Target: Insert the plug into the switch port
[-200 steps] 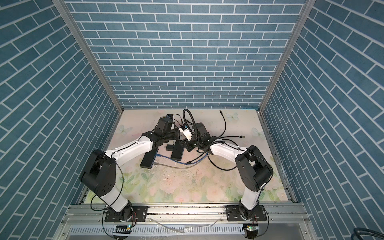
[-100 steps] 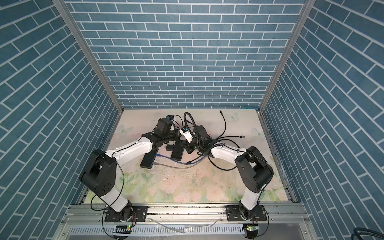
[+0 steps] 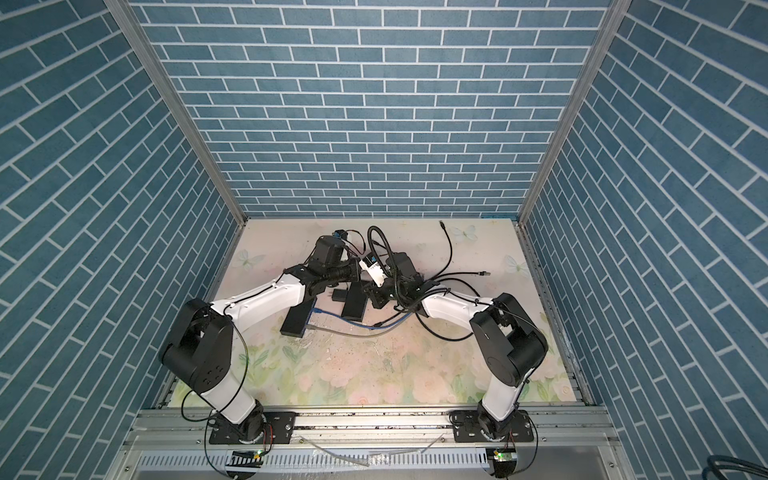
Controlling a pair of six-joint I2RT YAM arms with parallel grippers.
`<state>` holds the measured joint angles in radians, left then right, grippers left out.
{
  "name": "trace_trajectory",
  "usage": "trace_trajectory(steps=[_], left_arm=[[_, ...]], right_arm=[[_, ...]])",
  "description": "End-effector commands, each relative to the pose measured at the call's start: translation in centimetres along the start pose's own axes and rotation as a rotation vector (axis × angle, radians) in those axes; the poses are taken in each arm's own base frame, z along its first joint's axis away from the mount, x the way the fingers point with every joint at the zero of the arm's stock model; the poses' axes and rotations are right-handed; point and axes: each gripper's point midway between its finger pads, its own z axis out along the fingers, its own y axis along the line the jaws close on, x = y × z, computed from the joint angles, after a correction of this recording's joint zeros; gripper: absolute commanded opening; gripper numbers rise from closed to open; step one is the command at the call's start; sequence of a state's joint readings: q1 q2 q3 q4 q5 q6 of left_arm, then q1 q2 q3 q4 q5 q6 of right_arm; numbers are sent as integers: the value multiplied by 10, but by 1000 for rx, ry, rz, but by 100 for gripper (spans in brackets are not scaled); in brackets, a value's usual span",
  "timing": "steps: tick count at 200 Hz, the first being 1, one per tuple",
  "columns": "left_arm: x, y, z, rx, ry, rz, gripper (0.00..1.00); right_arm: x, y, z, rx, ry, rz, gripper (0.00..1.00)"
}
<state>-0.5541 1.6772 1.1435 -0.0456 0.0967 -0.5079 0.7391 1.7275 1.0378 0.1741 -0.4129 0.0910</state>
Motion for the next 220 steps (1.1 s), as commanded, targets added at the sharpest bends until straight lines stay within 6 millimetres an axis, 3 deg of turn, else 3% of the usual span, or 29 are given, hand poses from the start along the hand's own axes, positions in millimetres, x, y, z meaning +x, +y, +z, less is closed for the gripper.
trace_trajectory(steps=[1, 27, 51, 70, 114, 158, 180, 193, 220], left_arm=[[-11, -7, -8, 43, -44, -3, 2], [-11, -4, -8, 62, -49, -35, 18], [-11, 0, -12, 60, -59, -40, 49], [-14, 2, -20, 58, -74, -25, 61], [-20, 10, -47, 35, -145, 36, 63], [-9, 10, -75, 86, -242, 121, 61], [2, 2, -78, 143, -302, 192, 59], [18, 2, -73, 154, -298, 225, 59], [27, -7, -65, 205, -335, 257, 59]], right_arm=[[5, 10, 3, -40, 2, 5, 0], [-3, 8, 4, -35, -35, 30, 0], [-13, 4, 5, -17, -78, 60, 0], [-18, -1, 4, 8, -105, 94, 0], [-38, -17, -3, 36, -186, 176, 0], [-57, -17, -11, 16, -231, 199, 0], [-68, -13, -15, -14, -263, 206, 0], [-72, -10, -17, -29, -277, 211, 0], [-79, -5, -19, -60, -294, 213, 0]])
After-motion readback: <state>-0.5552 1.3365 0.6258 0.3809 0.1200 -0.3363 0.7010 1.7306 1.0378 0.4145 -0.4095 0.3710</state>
